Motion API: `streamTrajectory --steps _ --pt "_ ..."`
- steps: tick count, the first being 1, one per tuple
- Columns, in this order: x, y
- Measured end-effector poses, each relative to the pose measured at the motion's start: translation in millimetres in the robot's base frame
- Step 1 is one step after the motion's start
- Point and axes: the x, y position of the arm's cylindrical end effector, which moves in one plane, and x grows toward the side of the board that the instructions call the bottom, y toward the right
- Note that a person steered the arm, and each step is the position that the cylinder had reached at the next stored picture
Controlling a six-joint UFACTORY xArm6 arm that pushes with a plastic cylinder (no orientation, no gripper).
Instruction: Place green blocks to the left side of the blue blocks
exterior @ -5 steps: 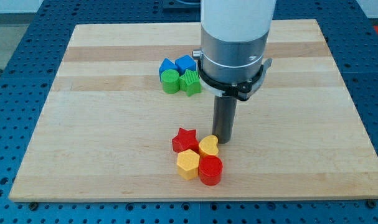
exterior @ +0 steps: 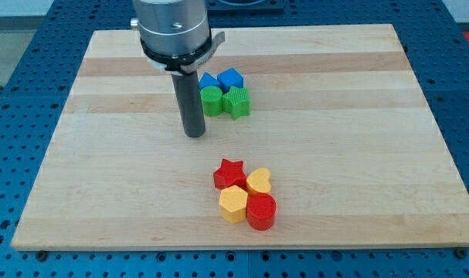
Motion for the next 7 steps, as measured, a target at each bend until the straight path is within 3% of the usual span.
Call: streamTrajectory --steps 2,4,6,7 --pt "-18.7 80.8" --pt "-60.6 90.6" --pt "-50.1 121.7" --pt "-66.2 145.5"
